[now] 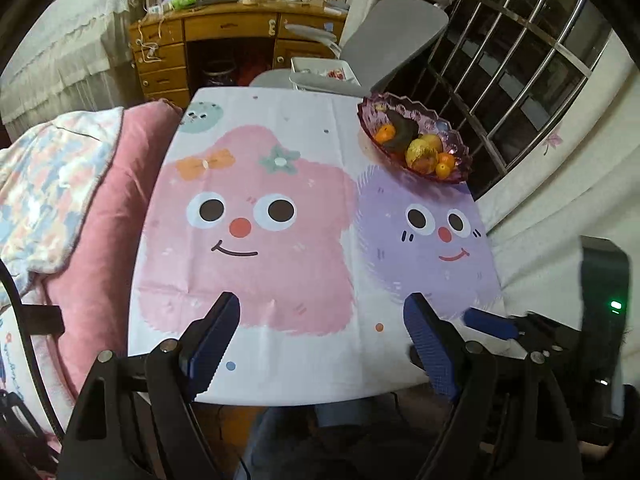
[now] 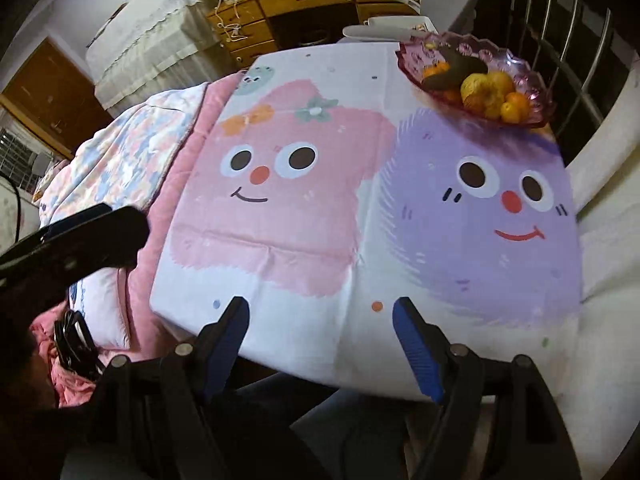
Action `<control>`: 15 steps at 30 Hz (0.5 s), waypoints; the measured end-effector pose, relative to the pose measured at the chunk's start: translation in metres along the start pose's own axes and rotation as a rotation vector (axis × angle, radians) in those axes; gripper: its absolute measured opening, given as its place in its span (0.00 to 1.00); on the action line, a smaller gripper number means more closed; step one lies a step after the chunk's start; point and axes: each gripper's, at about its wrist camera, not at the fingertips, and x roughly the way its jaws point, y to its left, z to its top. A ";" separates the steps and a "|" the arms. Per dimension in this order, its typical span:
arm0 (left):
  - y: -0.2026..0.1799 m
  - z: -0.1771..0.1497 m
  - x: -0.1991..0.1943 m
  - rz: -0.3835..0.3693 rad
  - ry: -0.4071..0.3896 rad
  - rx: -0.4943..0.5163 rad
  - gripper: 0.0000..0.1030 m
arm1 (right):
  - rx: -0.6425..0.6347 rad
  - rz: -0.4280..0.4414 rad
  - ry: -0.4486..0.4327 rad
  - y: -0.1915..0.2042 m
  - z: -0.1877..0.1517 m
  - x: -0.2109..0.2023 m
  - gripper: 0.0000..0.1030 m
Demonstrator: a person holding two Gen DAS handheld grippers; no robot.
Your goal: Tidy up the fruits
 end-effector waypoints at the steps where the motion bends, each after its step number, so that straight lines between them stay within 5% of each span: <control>1: -0.003 0.001 -0.003 0.010 0.008 -0.001 0.81 | -0.005 -0.005 -0.003 0.000 -0.001 -0.007 0.76; 15: -0.074 0.007 -0.057 0.018 -0.097 0.111 0.99 | 0.075 -0.044 -0.087 -0.039 -0.014 -0.111 0.86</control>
